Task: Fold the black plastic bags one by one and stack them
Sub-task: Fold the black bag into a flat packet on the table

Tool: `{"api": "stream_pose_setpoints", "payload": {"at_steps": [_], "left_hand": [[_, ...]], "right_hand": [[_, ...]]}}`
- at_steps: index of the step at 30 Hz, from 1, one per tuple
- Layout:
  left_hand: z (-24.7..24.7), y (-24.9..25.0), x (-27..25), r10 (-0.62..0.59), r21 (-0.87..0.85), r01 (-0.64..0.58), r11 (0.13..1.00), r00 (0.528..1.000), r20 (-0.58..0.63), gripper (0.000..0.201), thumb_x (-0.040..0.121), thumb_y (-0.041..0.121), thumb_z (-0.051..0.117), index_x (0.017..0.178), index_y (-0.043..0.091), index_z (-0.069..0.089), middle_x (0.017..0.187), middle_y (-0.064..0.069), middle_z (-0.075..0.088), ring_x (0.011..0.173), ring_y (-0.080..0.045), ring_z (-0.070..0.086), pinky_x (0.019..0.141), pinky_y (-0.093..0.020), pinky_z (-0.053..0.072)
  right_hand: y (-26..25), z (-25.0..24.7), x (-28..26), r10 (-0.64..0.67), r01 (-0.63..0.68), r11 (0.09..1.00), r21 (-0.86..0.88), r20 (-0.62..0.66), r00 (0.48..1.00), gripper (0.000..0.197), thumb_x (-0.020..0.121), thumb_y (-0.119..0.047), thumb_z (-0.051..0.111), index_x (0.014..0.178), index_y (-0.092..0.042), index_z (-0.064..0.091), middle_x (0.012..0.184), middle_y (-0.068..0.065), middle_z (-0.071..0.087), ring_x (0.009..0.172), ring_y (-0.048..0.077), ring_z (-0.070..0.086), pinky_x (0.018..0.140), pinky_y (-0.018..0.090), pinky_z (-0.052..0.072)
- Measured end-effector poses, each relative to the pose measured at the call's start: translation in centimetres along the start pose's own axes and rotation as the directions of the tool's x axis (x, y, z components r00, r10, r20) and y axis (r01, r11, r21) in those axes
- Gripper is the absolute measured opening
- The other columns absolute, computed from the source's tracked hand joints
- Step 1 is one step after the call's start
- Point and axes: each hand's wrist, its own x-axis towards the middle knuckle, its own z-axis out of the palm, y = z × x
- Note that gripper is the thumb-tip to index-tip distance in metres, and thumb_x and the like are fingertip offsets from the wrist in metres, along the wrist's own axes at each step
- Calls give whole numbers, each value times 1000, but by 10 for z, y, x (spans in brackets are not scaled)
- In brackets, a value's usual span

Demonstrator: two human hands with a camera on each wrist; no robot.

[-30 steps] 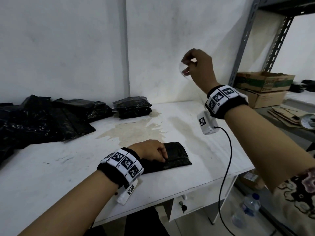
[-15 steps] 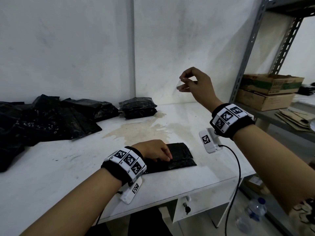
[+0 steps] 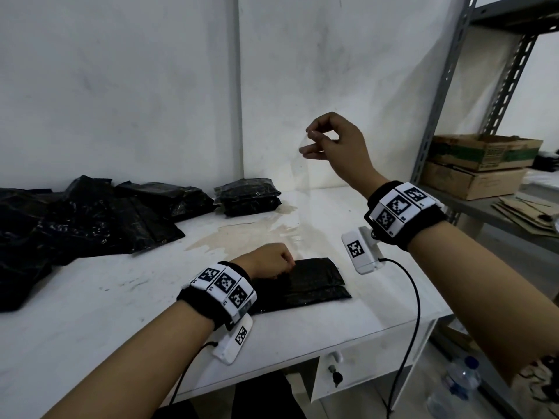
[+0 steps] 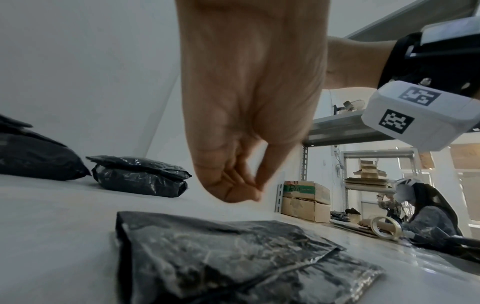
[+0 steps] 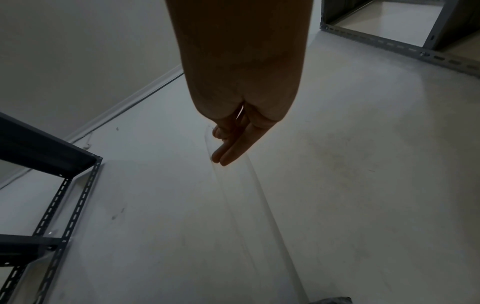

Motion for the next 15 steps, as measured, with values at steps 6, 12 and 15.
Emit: {"api": "stream_pose_setpoints", "payload": {"at_steps": [6,12,15], "left_hand": [[-20,8,-5,-190,-767,16,641,972,-138,33,96,16,35,122,3,52,120,-14,54,104,-28,52,81,-39,51],[-28,4,-10,-38,-738,7,675,999,-26,9,92,25,58,95,17,61,110,-1,66,102,-17,59,93,-38,49],[-37,-7,-16,-28,-784,-9,620,999,-34,2,93,14,59,93,13,60,99,-1,68,93,-18,66,83,-31,54]], "right_hand": [[-10,7,4,2,-1,997,78,-22,1000,8,95,0,53,91,-5,57,95,9,56,77,28,73,73,33,59],[-8,1,3,31,-24,996,91,-79,996,8,95,0,52,91,-6,57,95,7,56,78,28,73,74,32,59],[-1,-11,-1,57,-47,994,97,-111,992,6,94,-1,54,91,-5,56,96,9,57,78,28,73,76,33,59]]}}
